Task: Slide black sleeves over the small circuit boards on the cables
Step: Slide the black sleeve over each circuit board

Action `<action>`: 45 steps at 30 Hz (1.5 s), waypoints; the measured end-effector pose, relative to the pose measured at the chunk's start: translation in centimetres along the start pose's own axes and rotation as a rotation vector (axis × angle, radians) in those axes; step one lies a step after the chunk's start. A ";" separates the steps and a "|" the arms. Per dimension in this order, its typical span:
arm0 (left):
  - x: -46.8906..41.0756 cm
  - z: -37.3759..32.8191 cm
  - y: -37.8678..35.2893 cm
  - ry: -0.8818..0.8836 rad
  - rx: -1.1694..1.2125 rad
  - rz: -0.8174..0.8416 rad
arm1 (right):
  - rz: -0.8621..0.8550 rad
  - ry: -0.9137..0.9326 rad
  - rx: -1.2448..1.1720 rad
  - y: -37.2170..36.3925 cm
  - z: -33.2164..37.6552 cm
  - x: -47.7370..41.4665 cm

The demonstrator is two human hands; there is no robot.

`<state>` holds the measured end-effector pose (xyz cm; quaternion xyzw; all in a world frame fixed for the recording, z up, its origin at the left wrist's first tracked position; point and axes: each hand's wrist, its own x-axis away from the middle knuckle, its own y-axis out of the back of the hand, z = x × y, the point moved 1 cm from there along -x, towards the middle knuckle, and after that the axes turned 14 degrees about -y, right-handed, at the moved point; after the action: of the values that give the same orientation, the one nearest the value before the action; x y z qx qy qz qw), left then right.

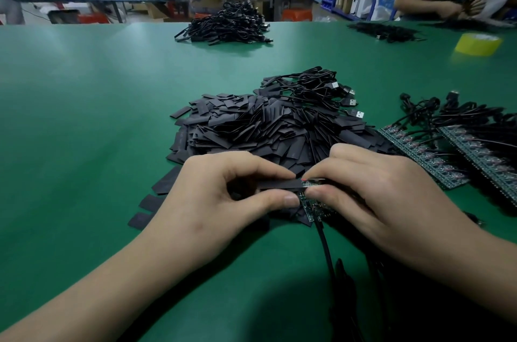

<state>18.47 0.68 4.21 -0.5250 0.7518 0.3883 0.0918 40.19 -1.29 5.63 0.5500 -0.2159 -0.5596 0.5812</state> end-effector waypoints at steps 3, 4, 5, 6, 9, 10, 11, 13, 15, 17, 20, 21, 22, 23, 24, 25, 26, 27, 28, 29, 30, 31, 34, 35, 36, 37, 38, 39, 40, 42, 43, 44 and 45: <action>0.0 -0.1 0.0 -0.010 -0.018 0.009 | -0.023 0.015 0.016 0.2 0.0 0.0; 0.0 -0.1 0.0 -0.017 -0.024 0.005 | -0.020 0.014 0.009 0.1 -0.1 0.0; -0.1 -0.2 0.0 -0.033 -0.044 0.000 | -0.010 0.006 -0.011 0.1 -0.1 0.0; -0.1 -0.3 0.0 -0.054 -0.073 -0.007 | 0.004 -0.008 -0.044 0.0 -0.1 0.0; -0.2 -0.5 0.3 -0.122 -0.174 -0.040 | 0.045 -0.095 -0.211 -0.2 -0.1 -0.1; -0.3 -0.6 0.4 -0.146 -0.207 -0.048 | 0.058 -0.146 -0.284 -0.2 -0.1 -0.1; -0.3 -0.7 0.4 -0.169 -0.235 -0.055 | 0.075 -0.195 -0.350 -0.2 -0.1 -0.1; -0.3 -0.9 0.5 -0.219 -0.290 -0.068 | 0.120 -0.252 -0.433 -0.3 -0.1 -0.1; -0.2 -1.2 0.5 -0.269 -0.329 -0.080 | 0.160 -0.272 -0.481 -0.4 0.0 -0.1; -0.1 -1.3 0.5 -0.311 -0.354 -0.095 | 0.197 -0.281 -0.526 -0.3 0.1 -0.1; 0.0 -1.5 0.4 -0.362 -0.383 -0.119 | 0.266 -0.295 -0.584 -0.3 0.0 -0.2; 0.1 -1.5 0.4 -0.371 -0.384 -0.128 | 0.284 -0.298 -0.603 -0.3 0.0 -0.3; 0.1 -1.6 0.4 -0.377 -0.382 -0.134 | 0.298 -0.298 -0.624 -0.2 -0.1 -0.3; 0.1 -1.6 0.3 -0.382 -0.376 -0.136 | 0.309 -0.294 -0.642 -0.2 -0.1 -0.3; 0.1 -1.7 0.3 -0.385 -0.371 -0.132 | 0.321 -0.289 -0.654 -0.2 -0.1 -0.3; 0.1 -1.7 0.2 -0.388 -0.369 -0.122 | 0.336 -0.285 -0.658 -0.2 -0.1 -0.3; 0.1 -1.7 0.2 -0.391 -0.370 -0.109 | 0.350 -0.282 -0.655 -0.3 0.0 -0.3; 0.1 -1.7 0.1 -0.392 -0.371 -0.096 | 0.359 -0.281 -0.653 -0.3 0.0 -0.3; 0.0 -1.7 0.1 -0.390 -0.369 -0.088 | 0.360 -0.282 -0.656 -0.4 0.1 -0.3; 0.0 -1.6 0.1 -0.389 -0.366 -0.085 | 0.354 -0.285 -0.663 -0.4 0.1 -0.2; 0.0 -1.6 0.1 -0.389 -0.362 -0.085 | 0.347 -0.288 -0.667 -0.4 0.1 -0.2; 0.0 -1.6 0.1 -0.389 -0.358 -0.086 | 0.341 -0.289 -0.669 -0.4 0.1 -0.2; 0.0 -1.5 0.1 -0.397 -0.349 -0.072 | 0.350 -0.283 -0.674 -0.3 0.2 -0.2; 0.0 -1.5 0.1 -0.401 -0.347 -0.066 | 0.356 -0.278 -0.674 -0.3 0.2 -0.2; 0.0 -1.5 0.1 -0.405 -0.343 -0.062 | 0.360 -0.274 -0.675 -0.2 0.2 -0.2; 0.0 -1.5 0.2 -0.409 -0.336 -0.062 | 0.363 -0.270 -0.680 -0.1 0.2 -0.2; -0.1 -1.5 0.2 -0.412 -0.327 -0.067 | 0.369 -0.266 -0.691 0.0 0.1 -0.3; -0.1 -1.5 0.2 -0.414 -0.316 -0.076 | 0.376 -0.262 -0.707 0.1 0.1 -0.3; -0.1 -1.6 0.2 -0.414 -0.304 -0.084 | 0.383 -0.258 -0.722 0.2 0.0 -0.3; -0.1 -1.6 0.3 -0.408 -0.283 -0.095 | 0.398 -0.252 -0.740 0.3 0.0 -0.3; -0.1 -1.6 0.3 -0.406 -0.278 -0.096 | 0.404 -0.251 -0.744 0.3 0.0 -0.3; -0.1 -1.6 0.2 -0.403 -0.276 -0.097 | 0.407 -0.250 -0.748 0.3 0.0 -0.3; 0.0 -1.6 0.2 -0.401 -0.277 -0.095 | 0.407 -0.251 -0.750 0.3 0.0 -0.3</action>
<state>18.72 -0.32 5.40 -0.4800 0.6326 0.5792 0.1844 40.18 -1.11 5.97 0.1750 -0.1709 -0.5358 0.8081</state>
